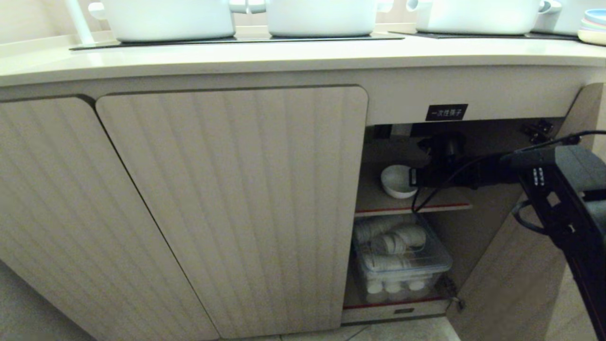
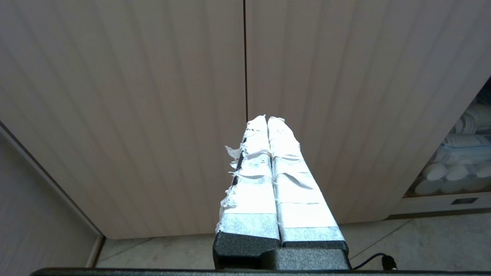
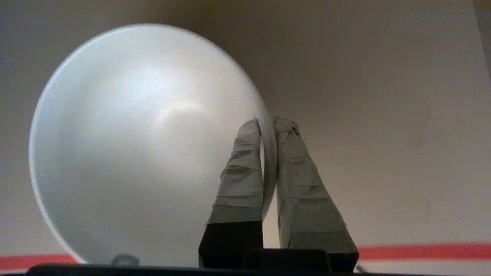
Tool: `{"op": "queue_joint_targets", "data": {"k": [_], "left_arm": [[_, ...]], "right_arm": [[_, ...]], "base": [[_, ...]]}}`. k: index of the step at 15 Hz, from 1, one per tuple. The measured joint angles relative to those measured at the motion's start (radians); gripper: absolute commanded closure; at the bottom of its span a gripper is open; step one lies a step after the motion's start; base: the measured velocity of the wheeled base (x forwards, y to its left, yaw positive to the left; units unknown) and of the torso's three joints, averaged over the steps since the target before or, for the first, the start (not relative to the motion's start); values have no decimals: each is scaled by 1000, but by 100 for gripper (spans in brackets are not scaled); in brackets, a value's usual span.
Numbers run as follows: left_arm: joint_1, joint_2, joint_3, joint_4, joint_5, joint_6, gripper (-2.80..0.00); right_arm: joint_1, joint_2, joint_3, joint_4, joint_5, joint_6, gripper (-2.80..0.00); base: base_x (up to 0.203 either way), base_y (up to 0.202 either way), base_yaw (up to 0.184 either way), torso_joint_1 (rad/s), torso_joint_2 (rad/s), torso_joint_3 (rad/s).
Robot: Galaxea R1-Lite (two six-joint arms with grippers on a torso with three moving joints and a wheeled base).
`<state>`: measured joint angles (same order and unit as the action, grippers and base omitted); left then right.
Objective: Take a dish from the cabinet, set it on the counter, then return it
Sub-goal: Take the bowl from the cabinet
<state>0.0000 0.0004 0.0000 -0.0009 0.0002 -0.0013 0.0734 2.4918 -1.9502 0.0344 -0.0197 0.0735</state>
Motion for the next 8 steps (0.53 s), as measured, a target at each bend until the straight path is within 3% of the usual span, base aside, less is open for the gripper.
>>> {"op": "queue_joint_targets", "data": {"k": [8], "left_arm": [[0,0,0,0,0,0,0]], "right_arm": [[-1,-76,124,13,4,11,0]], "base": [[0,0,0,0,0,0]]}}
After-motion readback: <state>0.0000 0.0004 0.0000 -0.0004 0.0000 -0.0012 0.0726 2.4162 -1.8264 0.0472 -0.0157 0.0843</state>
